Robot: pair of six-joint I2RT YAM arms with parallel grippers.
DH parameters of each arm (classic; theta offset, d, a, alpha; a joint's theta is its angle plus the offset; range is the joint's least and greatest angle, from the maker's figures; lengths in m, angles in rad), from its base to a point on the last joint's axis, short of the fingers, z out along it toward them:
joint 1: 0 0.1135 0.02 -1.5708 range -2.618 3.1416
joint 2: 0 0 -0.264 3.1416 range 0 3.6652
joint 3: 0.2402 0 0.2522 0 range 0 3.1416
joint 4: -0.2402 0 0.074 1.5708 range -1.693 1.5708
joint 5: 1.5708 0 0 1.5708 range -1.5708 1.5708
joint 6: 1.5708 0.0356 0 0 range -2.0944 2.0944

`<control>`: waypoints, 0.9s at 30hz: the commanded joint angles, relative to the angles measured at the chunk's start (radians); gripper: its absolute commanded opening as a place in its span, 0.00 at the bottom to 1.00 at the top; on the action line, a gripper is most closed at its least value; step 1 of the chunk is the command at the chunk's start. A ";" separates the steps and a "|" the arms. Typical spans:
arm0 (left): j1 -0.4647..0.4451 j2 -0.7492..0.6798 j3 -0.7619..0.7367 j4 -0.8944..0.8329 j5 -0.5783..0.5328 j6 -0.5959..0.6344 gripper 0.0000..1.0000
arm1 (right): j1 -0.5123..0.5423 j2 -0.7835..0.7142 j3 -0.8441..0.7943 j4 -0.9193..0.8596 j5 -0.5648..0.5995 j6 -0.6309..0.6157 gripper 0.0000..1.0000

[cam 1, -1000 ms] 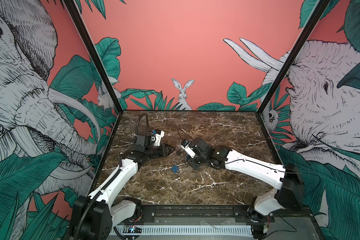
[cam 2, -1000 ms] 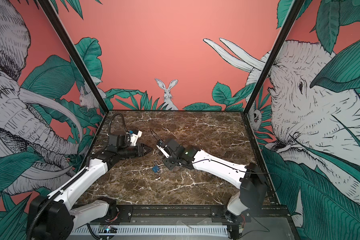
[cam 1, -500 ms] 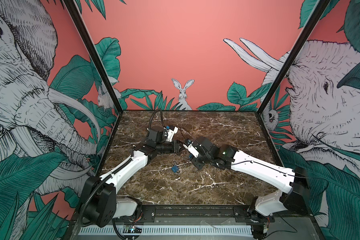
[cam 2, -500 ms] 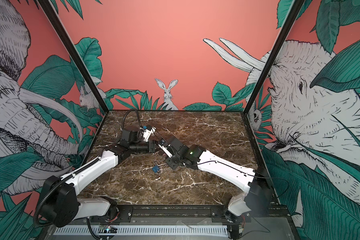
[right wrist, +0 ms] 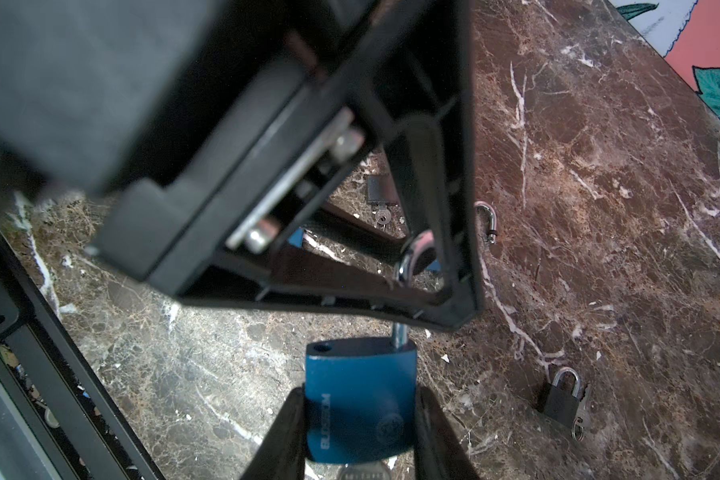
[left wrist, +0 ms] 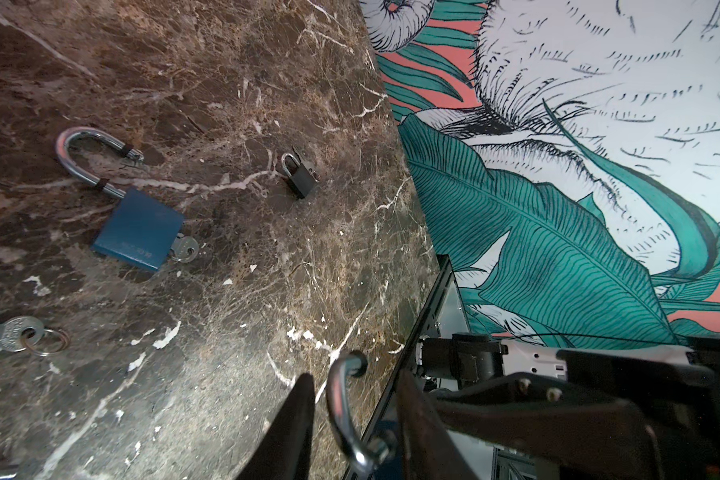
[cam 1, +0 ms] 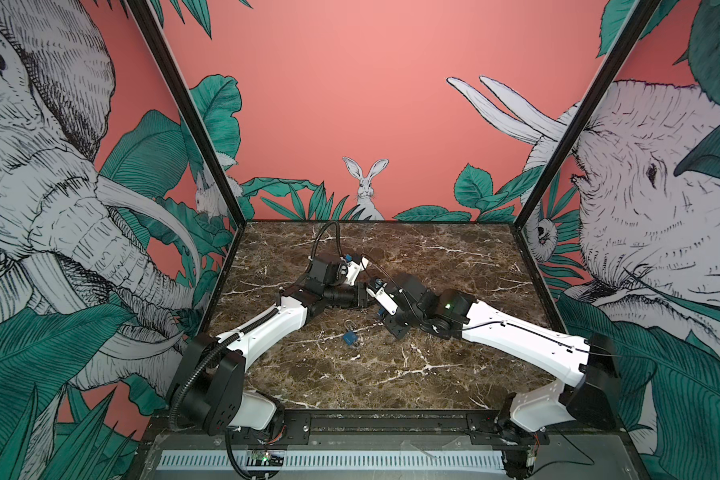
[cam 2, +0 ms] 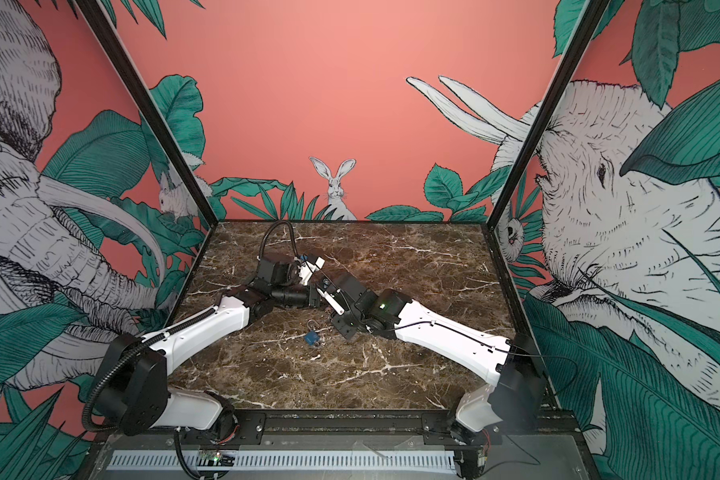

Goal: Lock with the key

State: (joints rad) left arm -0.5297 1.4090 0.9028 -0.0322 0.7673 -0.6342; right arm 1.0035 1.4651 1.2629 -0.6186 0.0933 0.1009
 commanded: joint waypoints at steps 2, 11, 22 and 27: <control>-0.005 0.011 0.033 0.035 0.015 -0.011 0.33 | 0.005 -0.001 0.012 0.034 0.000 0.000 0.09; -0.010 0.037 0.042 0.028 0.031 -0.008 0.26 | 0.006 0.007 0.022 0.036 -0.003 -0.001 0.08; -0.012 0.051 0.047 0.035 0.056 -0.010 0.00 | 0.005 0.011 0.025 0.043 0.002 -0.003 0.06; -0.012 0.050 0.034 0.074 0.050 -0.039 0.00 | 0.005 0.005 0.003 0.071 0.002 0.006 0.10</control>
State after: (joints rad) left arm -0.5369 1.4757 0.9398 -0.0010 0.8028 -0.6571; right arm 1.0035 1.4818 1.2648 -0.5877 0.0933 0.1059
